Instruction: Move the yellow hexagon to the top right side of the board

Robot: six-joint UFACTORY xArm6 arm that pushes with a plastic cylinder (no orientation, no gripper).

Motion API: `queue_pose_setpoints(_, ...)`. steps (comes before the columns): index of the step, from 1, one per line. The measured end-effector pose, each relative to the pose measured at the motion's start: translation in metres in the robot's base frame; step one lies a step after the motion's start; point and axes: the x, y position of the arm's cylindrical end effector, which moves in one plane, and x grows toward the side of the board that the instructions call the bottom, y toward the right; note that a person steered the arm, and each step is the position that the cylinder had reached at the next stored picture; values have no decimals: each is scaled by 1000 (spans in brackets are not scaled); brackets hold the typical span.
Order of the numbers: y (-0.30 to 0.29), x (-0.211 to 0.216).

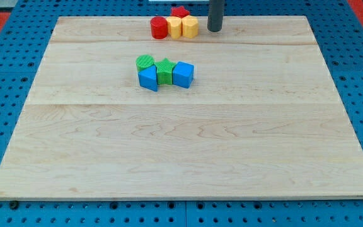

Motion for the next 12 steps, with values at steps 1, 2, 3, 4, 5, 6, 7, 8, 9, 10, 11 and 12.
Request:
queue_pose_setpoints(1, 0, 0)
queue_pose_setpoints(2, 43, -15)
queue_pose_setpoints(3, 56, -38)
queue_pose_setpoints(4, 55, -39)
queue_pose_setpoints(5, 30, -38)
queue_pose_setpoints(6, -9, -37)
queue_pose_setpoints(7, -16, -37)
queue_pose_setpoints(8, -27, -38)
queue_pose_setpoints(9, -31, -38)
queue_pose_setpoints(10, -55, -30)
queue_pose_setpoints(11, -115, 2)
queue_pose_setpoints(12, -105, 20)
